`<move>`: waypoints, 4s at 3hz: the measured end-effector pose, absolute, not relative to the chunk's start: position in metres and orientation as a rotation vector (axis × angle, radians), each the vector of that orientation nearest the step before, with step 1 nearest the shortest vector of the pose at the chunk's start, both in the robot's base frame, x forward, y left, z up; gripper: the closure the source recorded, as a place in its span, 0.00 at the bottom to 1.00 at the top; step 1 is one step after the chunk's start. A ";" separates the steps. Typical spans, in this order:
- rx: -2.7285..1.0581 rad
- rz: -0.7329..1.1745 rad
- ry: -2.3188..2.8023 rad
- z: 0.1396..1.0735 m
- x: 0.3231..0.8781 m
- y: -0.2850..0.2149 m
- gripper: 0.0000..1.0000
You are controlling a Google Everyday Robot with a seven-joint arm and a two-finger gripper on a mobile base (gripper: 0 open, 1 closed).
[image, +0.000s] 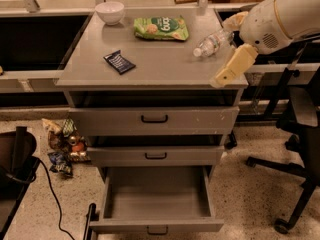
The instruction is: Place rxbar blueberry into bottom drawer
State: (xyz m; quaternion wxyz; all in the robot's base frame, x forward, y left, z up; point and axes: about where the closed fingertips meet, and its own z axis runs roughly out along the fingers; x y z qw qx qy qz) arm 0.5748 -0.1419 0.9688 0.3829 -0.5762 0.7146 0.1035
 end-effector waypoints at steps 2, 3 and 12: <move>-1.299 0.363 1.658 0.941 0.669 -0.101 0.00; -1.214 0.461 1.599 0.918 0.717 -0.062 0.00; -1.157 0.638 1.727 0.845 0.773 0.124 0.00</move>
Offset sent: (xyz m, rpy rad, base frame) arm 0.1677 0.0752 -0.0450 0.3835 -0.1695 -0.0030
